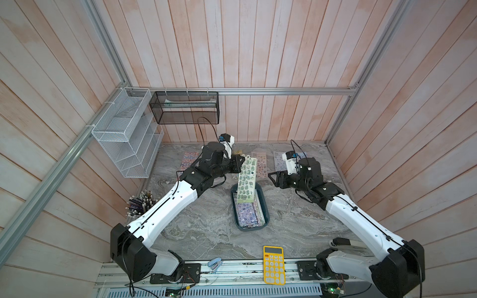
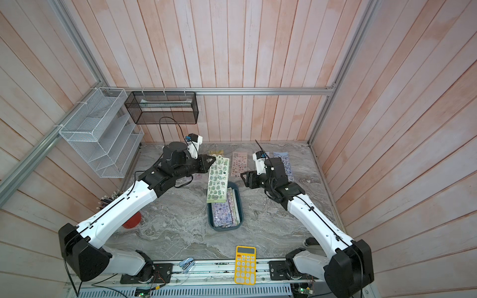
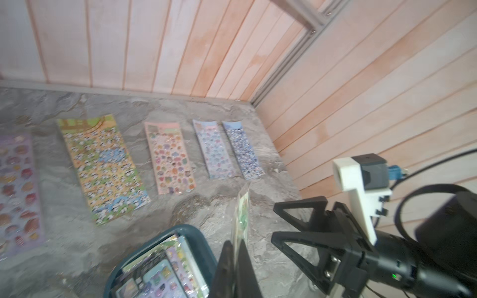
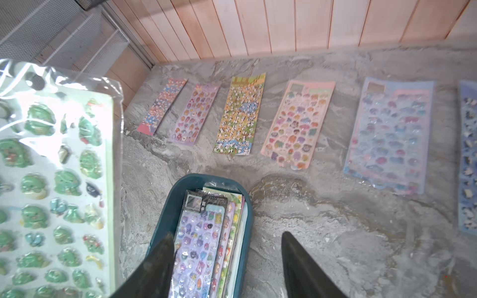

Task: Take the stickers out of the storage box
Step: Pick up the sticker from the storage box.

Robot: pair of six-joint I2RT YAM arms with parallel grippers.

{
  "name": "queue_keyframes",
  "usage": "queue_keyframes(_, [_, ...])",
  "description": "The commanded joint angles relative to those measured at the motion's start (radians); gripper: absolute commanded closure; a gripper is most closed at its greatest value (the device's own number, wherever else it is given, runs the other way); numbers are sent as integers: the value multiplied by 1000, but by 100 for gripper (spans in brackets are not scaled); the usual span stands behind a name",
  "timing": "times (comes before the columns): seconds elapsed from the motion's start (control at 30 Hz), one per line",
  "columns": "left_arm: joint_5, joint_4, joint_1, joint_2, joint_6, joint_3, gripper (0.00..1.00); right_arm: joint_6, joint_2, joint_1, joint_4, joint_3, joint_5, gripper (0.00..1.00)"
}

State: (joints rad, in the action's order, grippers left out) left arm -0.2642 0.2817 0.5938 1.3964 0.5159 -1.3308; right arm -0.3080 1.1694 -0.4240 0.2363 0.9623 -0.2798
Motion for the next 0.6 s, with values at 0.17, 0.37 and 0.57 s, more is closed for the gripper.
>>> queue_keyframes(0.17, [-338,-263,-40,-23,62,52,100,24,-59,80,-105,-37,-349,33])
queue_keyframes(0.37, [-366,-368,-72,-16,165,83,100,-97,-78,80,-277,-87,-510,42])
queue_keyframes(0.57, [-371,-438,-89,-4,223,101,100,-209,-108,73,-436,-169,-595,50])
